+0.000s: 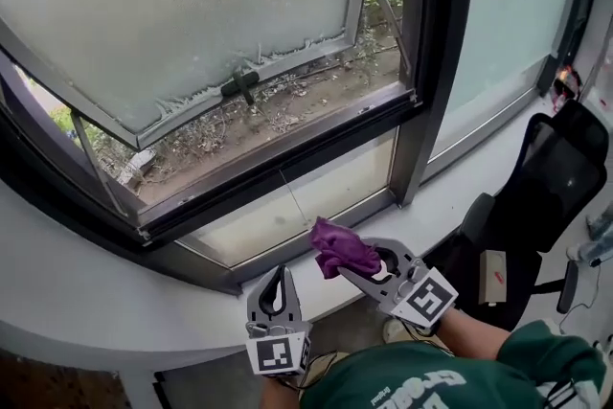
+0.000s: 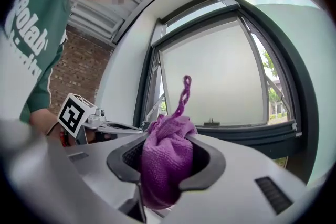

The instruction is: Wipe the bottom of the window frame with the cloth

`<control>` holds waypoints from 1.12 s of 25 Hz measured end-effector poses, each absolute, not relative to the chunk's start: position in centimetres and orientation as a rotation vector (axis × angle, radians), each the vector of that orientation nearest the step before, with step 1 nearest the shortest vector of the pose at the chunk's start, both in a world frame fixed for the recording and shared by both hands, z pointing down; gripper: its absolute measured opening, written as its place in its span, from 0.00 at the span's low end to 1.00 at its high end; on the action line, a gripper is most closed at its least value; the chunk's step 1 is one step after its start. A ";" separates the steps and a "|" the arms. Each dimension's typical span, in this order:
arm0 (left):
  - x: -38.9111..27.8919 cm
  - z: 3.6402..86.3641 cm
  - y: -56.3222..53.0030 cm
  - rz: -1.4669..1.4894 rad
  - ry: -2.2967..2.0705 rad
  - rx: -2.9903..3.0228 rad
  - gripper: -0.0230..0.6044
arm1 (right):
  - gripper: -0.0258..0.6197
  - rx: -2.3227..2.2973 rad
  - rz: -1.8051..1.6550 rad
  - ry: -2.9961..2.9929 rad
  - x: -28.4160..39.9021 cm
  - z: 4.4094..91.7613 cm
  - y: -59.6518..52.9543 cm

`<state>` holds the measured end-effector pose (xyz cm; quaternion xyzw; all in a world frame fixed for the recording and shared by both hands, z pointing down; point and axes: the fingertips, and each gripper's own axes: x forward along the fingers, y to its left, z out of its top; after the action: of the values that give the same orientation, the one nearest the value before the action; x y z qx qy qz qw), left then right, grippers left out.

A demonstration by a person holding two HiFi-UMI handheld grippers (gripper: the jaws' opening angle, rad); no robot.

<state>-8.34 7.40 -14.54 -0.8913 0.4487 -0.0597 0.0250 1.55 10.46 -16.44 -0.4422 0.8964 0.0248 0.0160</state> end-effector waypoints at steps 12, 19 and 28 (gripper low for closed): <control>-9.2 -16.2 9.4 -0.137 1.305 -2.742 0.05 | 0.28 -1.480 0.165 2.691 1.9 -18.2 12.9; -9.1 -16.5 10.0 -0.143 1.298 -2.730 0.05 | 0.28 -1.457 0.153 2.710 1.3 -18.2 13.4; -8.8 -16.3 10.7 -0.152 1.307 -2.728 0.05 | 0.28 -1.459 0.155 2.706 2.0 -18.3 13.8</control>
<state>-8.77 10.73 -16.31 -0.8993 0.4308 -0.0502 0.0561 1.97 13.82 -18.32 -0.4738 0.8786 0.0504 0.0317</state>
